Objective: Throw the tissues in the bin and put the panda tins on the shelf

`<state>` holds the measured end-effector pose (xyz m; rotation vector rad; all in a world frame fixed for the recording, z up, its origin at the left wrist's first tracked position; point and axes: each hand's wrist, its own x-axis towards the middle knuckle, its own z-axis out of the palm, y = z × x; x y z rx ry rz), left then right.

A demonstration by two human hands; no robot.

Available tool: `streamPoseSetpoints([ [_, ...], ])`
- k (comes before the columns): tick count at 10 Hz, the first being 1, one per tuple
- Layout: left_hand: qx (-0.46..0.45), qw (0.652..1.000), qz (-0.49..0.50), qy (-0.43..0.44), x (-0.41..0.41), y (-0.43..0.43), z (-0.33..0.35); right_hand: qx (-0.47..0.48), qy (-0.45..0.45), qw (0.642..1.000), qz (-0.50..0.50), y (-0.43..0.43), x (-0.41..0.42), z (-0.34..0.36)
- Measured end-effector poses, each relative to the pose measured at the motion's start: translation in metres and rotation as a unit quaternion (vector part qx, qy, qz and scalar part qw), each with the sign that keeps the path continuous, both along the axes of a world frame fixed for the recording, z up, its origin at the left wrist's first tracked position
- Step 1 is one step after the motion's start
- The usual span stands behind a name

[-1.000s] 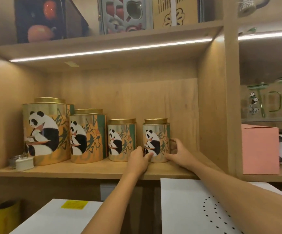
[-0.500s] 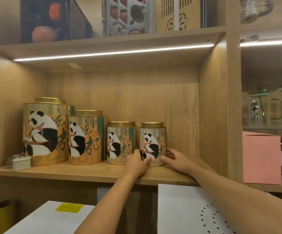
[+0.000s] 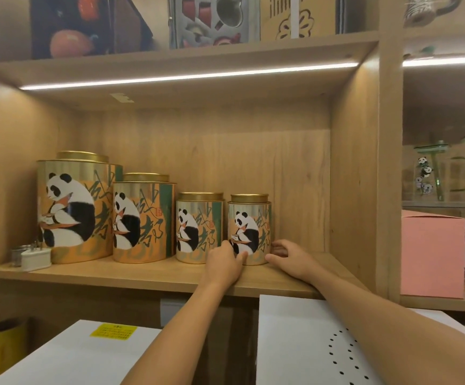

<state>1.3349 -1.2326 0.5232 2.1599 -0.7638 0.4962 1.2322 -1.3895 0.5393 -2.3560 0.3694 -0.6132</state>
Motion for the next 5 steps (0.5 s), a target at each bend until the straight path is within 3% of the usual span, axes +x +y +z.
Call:
streamPoseSetpoints([
  [4,-0.003,1.000,-0.002,0.016,-0.001,0.002,0.001,0.030,0.029,0.999,0.034,-0.006,0.008,-0.001],
  [5,-0.027,0.999,-0.003,0.035,-0.009,0.003,0.003,0.019,0.014,1.000,0.001,-0.009,0.011,-0.005],
])
